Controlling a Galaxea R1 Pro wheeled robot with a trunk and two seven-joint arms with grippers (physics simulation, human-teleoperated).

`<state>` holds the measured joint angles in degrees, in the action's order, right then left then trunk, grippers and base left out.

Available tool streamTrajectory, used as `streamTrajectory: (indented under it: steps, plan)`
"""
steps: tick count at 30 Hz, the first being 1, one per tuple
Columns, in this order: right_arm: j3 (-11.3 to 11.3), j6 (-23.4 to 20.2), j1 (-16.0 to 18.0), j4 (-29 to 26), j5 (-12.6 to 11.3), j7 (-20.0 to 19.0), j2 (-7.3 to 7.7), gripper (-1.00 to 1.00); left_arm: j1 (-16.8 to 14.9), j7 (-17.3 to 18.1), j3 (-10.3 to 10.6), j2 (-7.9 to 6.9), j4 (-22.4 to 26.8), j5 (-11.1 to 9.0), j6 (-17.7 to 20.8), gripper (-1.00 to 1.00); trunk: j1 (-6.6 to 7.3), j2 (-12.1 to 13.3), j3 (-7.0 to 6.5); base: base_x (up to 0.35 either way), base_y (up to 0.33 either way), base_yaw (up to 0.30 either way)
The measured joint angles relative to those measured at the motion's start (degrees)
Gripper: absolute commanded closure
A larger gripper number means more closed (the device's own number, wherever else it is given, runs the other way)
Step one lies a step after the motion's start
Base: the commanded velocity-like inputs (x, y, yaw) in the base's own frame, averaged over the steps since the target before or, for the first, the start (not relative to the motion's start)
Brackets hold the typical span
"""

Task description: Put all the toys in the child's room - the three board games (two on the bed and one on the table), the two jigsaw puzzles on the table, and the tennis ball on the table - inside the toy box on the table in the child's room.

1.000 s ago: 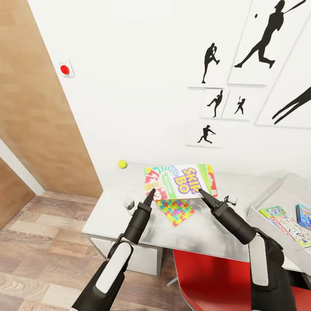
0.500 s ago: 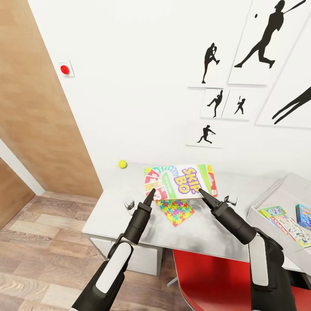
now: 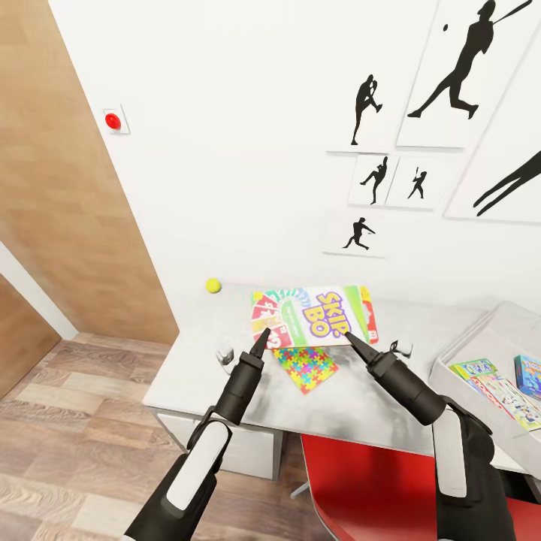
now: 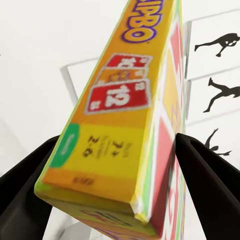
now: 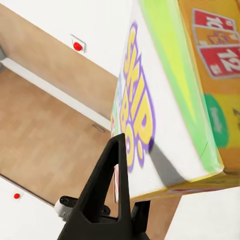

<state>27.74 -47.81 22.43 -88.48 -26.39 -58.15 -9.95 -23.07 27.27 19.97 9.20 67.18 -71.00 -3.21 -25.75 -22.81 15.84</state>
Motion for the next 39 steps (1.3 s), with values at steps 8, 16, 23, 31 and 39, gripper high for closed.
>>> streamTrajectory:
  steps: [8, 16, 23, 31, 39]
  plan:
    - [0.0, 0.4, -0.1, 0.0, 0.6, 0.0, 0.01, 1.00, 0.0, -0.1, 0.0, 0.01, -0.2, 0.1, 0.0, 1.00, 0.00, 0.0, 0.00, 0.000, 0.000, 0.000]
    - [0.0, 0.6, -0.1, 0.0, 0.5, 0.1, 0.01, 1.00, -0.1, -0.3, 0.0, 0.00, -0.1, 0.3, 0.0, 1.00, 0.00, 0.0, 0.00, 0.000, 0.000, 0.000]
    - [0.0, 0.6, -0.1, -0.1, 0.4, 0.1, 0.01, 1.00, -0.1, -0.4, 0.0, -0.01, 0.1, 0.4, 0.0, 1.00, 0.00, 0.0, 0.01, 0.000, 0.000, 0.000]
    - [0.0, 0.6, -0.1, -0.2, 0.4, 0.1, 0.01, 1.00, -0.1, -0.4, 0.0, -0.01, 0.2, 0.5, 0.0, 1.00, 0.00, 0.0, 0.01, 0.000, 0.000, 0.000]
    - [0.0, 0.5, -0.1, -0.3, 0.4, 0.1, 0.01, 1.00, -0.1, -0.4, 0.0, -0.01, 0.3, 0.5, 0.1, 1.00, 0.00, 0.0, 0.01, 0.000, 0.000, 0.000]
